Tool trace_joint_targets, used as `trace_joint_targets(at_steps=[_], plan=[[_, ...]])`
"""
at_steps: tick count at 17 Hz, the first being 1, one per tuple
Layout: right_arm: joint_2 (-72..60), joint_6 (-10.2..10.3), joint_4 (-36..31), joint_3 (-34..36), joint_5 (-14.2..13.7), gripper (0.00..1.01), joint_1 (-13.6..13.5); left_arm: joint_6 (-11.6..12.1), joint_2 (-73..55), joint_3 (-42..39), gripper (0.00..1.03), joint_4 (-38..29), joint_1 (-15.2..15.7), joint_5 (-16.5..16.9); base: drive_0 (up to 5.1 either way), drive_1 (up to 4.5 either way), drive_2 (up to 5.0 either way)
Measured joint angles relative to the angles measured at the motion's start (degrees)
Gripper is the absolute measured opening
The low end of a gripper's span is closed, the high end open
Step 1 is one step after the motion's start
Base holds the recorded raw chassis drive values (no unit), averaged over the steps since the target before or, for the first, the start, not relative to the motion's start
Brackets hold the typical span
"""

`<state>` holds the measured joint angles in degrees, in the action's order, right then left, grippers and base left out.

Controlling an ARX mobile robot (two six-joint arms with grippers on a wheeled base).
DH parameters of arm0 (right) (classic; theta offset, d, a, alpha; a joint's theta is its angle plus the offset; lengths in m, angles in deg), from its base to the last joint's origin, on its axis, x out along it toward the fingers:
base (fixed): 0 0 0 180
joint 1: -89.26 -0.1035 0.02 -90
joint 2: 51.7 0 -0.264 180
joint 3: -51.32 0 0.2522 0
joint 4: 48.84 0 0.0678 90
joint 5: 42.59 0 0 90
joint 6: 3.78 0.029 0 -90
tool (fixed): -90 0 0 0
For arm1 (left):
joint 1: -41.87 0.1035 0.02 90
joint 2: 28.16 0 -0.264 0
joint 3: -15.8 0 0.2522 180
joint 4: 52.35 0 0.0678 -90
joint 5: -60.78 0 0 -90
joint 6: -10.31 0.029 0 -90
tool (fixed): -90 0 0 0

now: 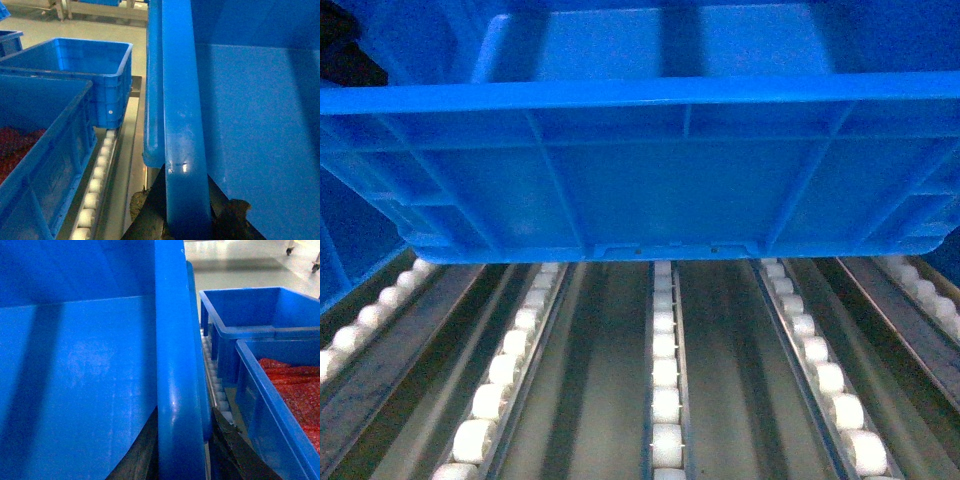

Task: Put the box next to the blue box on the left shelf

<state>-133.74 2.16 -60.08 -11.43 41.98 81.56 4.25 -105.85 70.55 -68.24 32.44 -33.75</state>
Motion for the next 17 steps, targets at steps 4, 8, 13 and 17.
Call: trace_joint_targets(at_steps=[4, 8, 13, 17], plan=[[0.00, 0.00, 0.00, 0.00, 0.00, 0.19, 0.00, 0.02, 0.00, 0.00, 0.08, 0.00, 0.00, 0.00, 0.0, 0.00, 0.0], [0.00, 0.00, 0.00, 0.00, 0.00, 0.19, 0.00, 0.02, 0.00, 0.00, 0.08, 0.00, 0.00, 0.00, 0.0, 0.00, 0.0], [0.00, 0.00, 0.00, 0.00, 0.00, 0.19, 0.00, 0.02, 0.00, 0.00, 0.08, 0.00, 0.00, 0.00, 0.0, 0.00, 0.0], [0.00, 0.00, 0.00, 0.00, -0.02, 0.19, 0.00, 0.00, 0.00, 0.00, 0.08, 0.00, 0.00, 0.00, 0.0, 0.00, 0.0]])
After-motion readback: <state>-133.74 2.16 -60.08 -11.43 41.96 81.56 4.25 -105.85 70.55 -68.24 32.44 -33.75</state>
